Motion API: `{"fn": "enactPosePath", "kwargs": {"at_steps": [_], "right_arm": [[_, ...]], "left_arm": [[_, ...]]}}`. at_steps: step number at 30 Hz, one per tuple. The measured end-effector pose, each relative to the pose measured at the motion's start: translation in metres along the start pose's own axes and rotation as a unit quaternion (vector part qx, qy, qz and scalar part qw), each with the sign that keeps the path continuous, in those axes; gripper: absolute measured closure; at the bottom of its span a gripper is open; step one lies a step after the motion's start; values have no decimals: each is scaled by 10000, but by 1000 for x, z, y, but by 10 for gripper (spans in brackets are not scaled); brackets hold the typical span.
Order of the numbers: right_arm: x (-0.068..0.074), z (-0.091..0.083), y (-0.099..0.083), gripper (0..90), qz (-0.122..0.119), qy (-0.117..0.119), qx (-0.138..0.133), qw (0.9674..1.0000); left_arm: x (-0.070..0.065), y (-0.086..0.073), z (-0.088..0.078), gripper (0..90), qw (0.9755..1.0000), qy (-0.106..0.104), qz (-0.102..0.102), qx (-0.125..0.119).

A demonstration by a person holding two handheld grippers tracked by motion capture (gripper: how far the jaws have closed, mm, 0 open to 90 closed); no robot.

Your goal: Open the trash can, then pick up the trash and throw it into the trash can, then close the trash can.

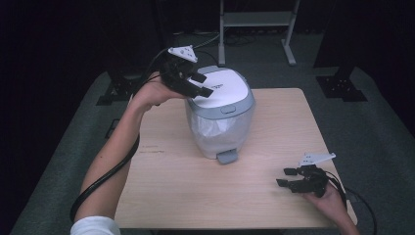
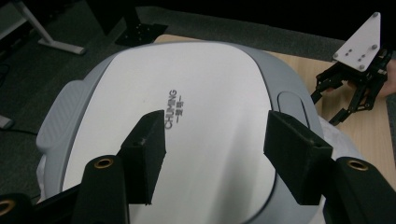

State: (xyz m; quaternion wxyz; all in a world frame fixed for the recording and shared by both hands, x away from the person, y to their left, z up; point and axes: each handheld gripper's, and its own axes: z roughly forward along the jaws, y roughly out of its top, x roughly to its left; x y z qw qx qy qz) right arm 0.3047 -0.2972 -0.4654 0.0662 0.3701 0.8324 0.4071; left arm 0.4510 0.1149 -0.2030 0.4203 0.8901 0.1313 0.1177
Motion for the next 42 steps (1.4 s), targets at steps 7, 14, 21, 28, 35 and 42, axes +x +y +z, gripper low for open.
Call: {"fn": "enactPosePath", "kwargs": {"at_steps": [7, 14, 21, 28, 35, 42], "right_arm": [[0, -4, 2, 364, 31, -140, -40, 9999], [-1, -8, 7, 354, 26, -283, -74, 9996], [-4, -16, 10, 351, 105, -375, -202, 9990], [-5, -16, 12, 351, 136, -386, -191, 9990], [-2, -15, 13, 351, 94, -430, -180, 9989], [-2, -13, 13, 353, 109, -411, -143, 9990]], "left_arm": [[-3, -15, -13, 318, 9998, 83, -121, -113], [0, -34, -32, 262, 9992, 291, -234, -162], [1, -55, -46, 231, 9983, 427, -379, -152], [2, -73, -54, 196, 9970, 517, -528, -239], [-3, -88, -64, 188, 9961, 625, -549, -300], [-8, -109, -70, 183, 9948, 753, -628, -262]]}}
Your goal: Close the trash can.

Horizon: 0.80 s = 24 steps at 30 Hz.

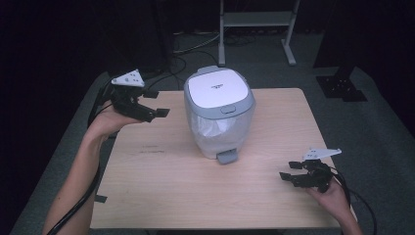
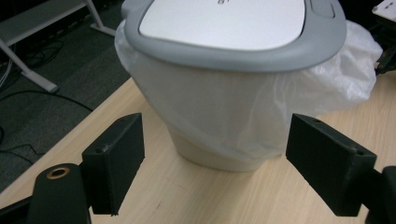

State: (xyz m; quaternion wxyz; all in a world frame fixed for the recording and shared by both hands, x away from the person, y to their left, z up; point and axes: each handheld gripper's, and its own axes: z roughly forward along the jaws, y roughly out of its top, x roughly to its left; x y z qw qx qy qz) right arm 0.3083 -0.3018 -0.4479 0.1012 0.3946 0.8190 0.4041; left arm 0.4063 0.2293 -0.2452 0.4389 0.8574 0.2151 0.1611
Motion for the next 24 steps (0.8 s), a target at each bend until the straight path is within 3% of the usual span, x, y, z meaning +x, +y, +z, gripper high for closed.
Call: {"fn": "enactPosePath", "kwargs": {"at_steps": [11, 24], "right_arm": [[2, 3, 0, 354, -23, 19, 61, 10000], [2, 4, -1, 357, 8, 39, 68, 10000]], "left_arm": [[-3, -38, 0, 183, 9998, 109, -154, 107], [-11, -73, 18, 183, 9992, 59, -306, 233]]}}
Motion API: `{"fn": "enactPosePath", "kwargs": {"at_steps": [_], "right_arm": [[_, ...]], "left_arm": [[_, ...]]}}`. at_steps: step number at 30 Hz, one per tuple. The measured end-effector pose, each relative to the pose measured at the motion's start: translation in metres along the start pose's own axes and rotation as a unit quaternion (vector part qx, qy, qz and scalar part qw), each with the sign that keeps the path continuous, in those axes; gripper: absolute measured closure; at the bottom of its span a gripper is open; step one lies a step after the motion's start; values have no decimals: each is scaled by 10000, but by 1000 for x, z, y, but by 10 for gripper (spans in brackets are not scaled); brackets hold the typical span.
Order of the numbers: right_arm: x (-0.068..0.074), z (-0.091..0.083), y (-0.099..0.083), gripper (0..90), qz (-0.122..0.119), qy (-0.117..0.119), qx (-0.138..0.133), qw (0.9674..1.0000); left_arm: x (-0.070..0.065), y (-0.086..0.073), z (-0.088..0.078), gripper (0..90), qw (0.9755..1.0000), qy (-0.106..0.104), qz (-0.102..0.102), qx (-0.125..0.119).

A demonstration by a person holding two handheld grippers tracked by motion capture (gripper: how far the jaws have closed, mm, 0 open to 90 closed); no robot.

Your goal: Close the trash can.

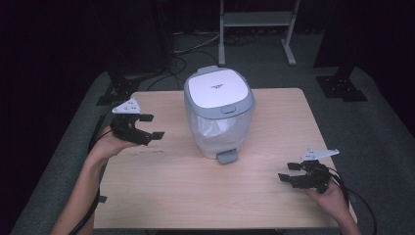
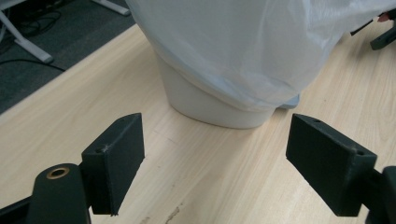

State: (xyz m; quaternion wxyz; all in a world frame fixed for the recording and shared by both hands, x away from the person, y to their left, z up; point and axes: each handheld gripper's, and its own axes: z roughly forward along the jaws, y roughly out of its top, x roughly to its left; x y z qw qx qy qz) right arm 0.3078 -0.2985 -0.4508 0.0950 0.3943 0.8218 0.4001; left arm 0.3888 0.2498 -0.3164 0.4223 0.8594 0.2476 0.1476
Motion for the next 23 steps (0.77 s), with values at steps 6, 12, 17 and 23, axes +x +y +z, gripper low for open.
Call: {"fn": "enactPosePath", "kwargs": {"at_steps": [6, 12, 17, 23], "right_arm": [[1, -1, -3, 357, 26, -13, 26, 10000], [3, -4, -5, 358, 45, -31, 13, 10000], [2, -5, -6, 364, 42, -33, 6, 10000], [2, -5, -7, 364, 44, -34, 19, 10000]], "left_arm": [[-5, -12, 8, 182, 10000, 31, -1, 9], [-11, -23, 16, 182, 9999, 40, 49, 82], [-14, -29, 21, 182, 9999, 9, 74, 147], [-19, -36, 28, 173, 9998, -52, 66, 161]]}}
